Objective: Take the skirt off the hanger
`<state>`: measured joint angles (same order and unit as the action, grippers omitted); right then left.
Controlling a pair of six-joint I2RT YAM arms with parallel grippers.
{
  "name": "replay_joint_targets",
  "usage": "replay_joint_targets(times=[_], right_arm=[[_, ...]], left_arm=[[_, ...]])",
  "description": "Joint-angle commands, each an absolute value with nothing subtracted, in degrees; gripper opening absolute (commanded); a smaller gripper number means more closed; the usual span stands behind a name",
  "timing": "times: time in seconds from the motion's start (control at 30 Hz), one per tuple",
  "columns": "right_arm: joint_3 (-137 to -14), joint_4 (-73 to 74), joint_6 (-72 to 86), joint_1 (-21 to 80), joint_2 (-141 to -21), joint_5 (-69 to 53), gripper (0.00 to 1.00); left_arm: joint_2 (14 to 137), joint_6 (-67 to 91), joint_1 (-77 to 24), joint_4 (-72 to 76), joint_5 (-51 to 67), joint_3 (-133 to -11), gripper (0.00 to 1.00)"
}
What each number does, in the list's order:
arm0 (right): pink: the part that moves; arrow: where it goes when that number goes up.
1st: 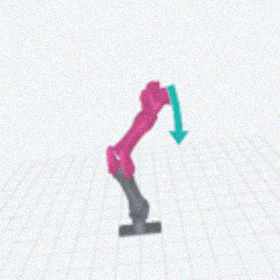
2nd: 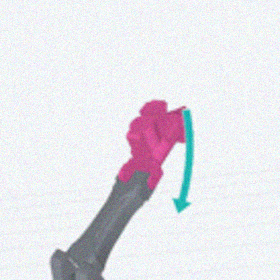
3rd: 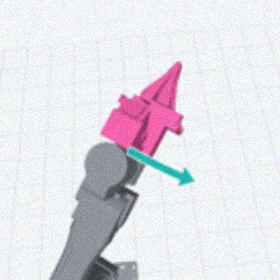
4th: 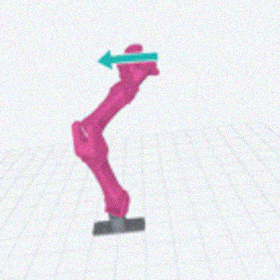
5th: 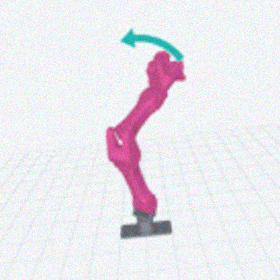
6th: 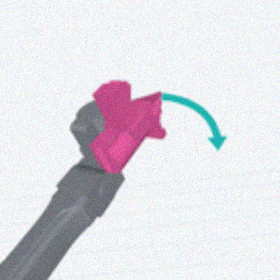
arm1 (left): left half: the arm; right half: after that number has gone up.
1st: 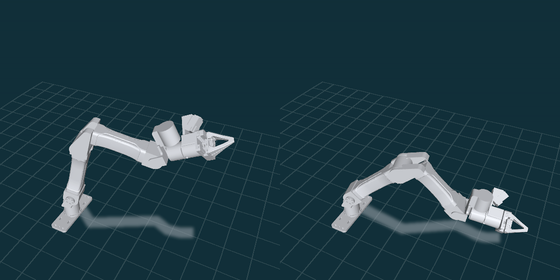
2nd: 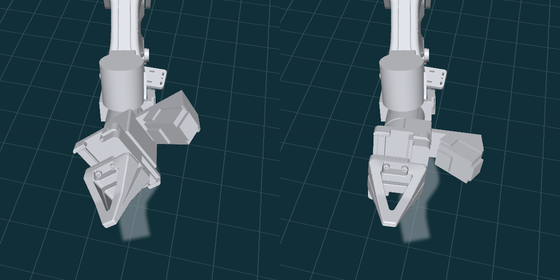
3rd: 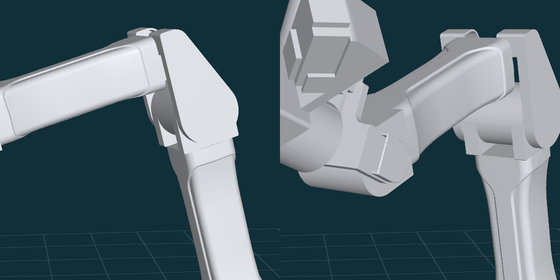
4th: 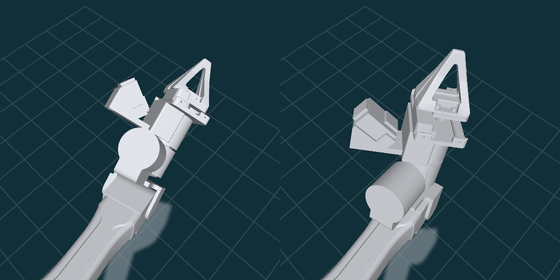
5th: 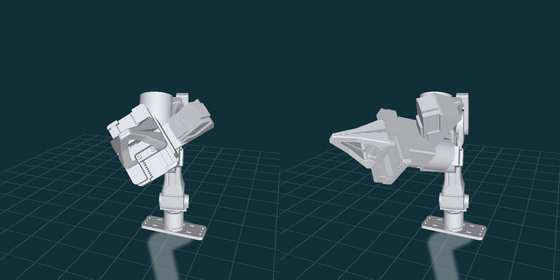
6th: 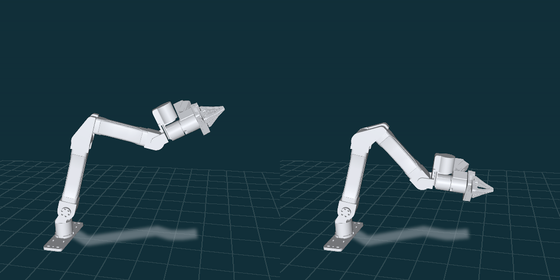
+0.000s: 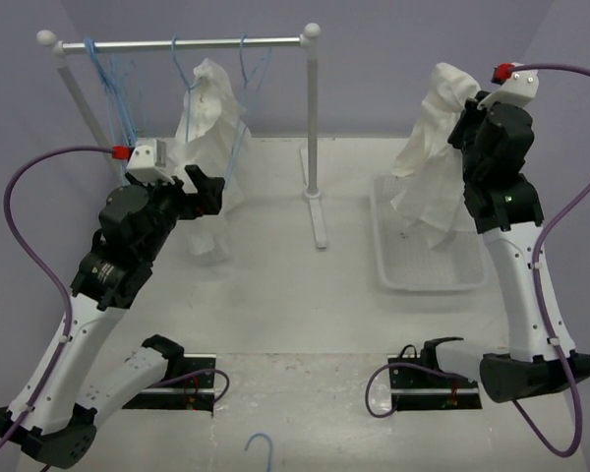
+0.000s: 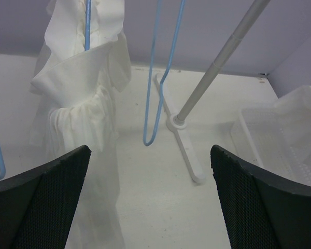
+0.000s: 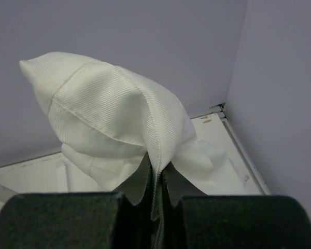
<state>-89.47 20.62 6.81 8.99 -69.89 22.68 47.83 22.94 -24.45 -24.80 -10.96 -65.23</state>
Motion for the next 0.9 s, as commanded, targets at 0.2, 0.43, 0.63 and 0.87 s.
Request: replay_joint_targets(times=[0.2,0.43,0.63,0.87], right_arm=[[-76.1,22.2,23.3,1.0,-76.9,10.3,0.0],[-66.3,21.9,31.5,-3.9,-84.4,13.4,0.0],[-60.6,22.1,34.4,-4.0,-88.8,17.6,0.0],[-63.0,26.8,37.1,-3.8,-96.0,13.0,0.0]], left_arm=[[50.0,21.5,-24.5,-25.0,-11.5,-68.5,1.0],[51.2,21.6,-24.5,-25.0,-10.6,-68.6,1.0],[52.0,21.8,-24.5,-24.9,-10.5,-68.6,1.0],[52.5,21.6,-24.5,-23.7,-9.9,-68.5,1.0]])
